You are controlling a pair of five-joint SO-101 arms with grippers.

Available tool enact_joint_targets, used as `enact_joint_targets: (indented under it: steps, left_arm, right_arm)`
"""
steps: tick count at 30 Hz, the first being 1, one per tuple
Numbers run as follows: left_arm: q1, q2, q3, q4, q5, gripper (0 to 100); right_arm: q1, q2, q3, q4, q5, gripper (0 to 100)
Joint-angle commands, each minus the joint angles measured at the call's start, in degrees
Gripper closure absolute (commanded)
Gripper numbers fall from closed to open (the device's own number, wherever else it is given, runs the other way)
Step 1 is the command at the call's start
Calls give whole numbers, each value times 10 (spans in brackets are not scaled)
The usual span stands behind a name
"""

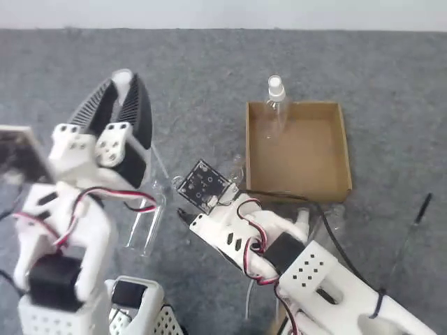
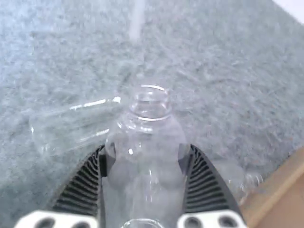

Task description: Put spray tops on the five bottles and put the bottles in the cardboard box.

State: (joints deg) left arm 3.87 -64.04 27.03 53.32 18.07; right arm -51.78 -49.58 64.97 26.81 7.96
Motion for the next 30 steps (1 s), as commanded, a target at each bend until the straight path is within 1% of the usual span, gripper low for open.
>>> enact_joint_targets:
  steps: [1, 3, 8, 14, 17, 19, 21, 25, 27, 30]
  left_arm:
    - [-1, -9, 26, -25, 4, 988]
    - [-1, -9, 36, -28, 4, 988]
    - [-1, -9, 73, -71, 4, 988]
    - [4, -9, 86, -73, 6, 988]
    - [4, -10, 87, -69, 24, 988]
    - [4, -10, 87, -53, 30, 988]
    - [9, -10, 88, -19, 33, 988]
    - [35, -10, 88, 52, 35, 988]
    - [47, -10, 88, 76, 35, 988]
    - [48, -10, 97, 91, 34, 988]
  right_arm:
    - [-5, -27, 8, -65, -11, 993]
    - [-7, -34, 14, -72, -11, 993]
    - [-7, -80, 32, -68, -11, 993]
    - [-7, -109, 56, -68, -10, 993]
    - [-7, -109, 56, -68, -10, 993]
    - [-5, -109, 56, -73, -10, 993]
    - [-4, -111, 56, -74, -15, 993]
    - [-4, -114, 54, -75, -76, 993]
    - [-3, -114, 58, -98, -85, 993]
    - [-3, -114, 76, -135, -86, 993]
